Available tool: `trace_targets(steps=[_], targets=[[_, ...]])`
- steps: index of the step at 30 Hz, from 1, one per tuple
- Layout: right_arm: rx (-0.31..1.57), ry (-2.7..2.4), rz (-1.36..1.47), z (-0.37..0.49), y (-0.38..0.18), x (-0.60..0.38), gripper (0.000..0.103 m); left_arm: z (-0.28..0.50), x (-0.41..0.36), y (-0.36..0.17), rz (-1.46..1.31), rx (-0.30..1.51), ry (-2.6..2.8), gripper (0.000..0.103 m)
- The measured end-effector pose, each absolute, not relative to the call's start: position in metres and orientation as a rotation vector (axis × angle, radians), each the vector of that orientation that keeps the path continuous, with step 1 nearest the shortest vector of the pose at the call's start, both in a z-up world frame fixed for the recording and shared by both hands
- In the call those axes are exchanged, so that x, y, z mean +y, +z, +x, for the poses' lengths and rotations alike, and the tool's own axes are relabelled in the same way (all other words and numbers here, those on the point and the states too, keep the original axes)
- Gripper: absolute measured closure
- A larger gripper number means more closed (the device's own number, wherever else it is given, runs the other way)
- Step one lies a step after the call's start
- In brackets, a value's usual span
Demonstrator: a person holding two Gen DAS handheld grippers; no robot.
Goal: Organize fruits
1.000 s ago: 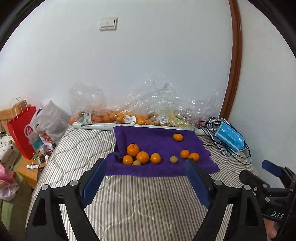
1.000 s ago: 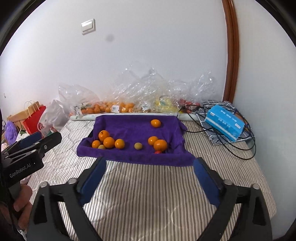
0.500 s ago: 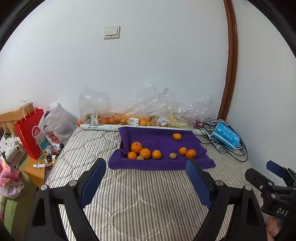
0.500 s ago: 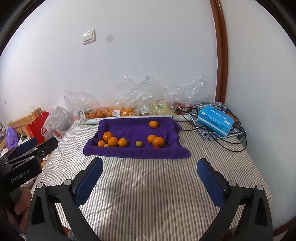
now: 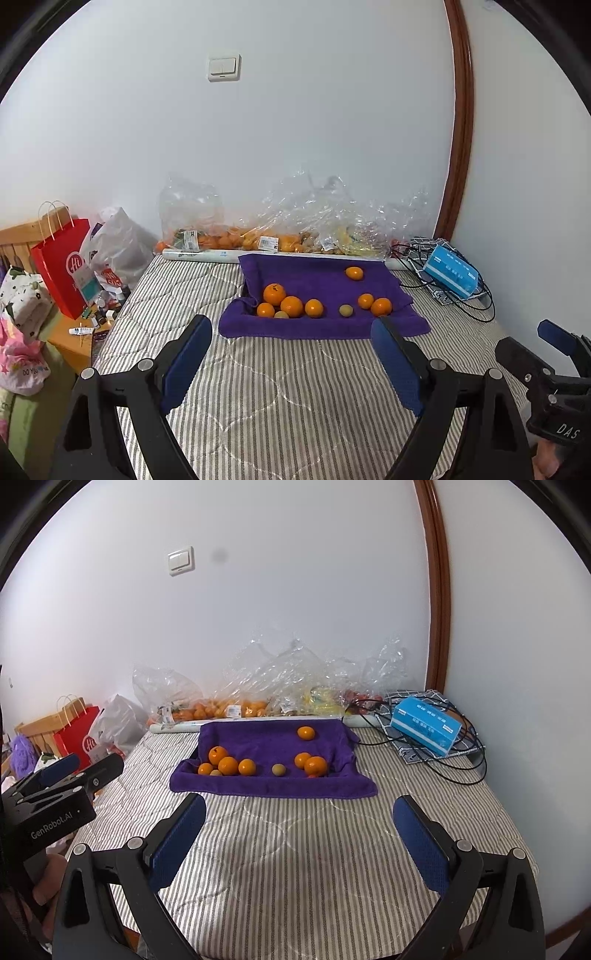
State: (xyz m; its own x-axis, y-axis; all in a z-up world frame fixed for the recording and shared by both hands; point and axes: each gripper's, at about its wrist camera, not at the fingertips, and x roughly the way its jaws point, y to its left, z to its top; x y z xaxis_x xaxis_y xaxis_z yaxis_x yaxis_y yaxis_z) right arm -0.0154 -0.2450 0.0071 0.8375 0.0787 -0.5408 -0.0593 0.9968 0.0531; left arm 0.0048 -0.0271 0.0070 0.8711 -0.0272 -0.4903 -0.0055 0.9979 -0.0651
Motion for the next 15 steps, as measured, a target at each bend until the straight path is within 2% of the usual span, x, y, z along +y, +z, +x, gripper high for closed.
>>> trace_targets(steps=[15], targets=[[0.563, 0.072, 0.042, -0.0192, 0.0090, -0.2450, 0.003, 0.0049, -0.0303, 0.0053, -0.062, 0.518, -0.001, 0.015]])
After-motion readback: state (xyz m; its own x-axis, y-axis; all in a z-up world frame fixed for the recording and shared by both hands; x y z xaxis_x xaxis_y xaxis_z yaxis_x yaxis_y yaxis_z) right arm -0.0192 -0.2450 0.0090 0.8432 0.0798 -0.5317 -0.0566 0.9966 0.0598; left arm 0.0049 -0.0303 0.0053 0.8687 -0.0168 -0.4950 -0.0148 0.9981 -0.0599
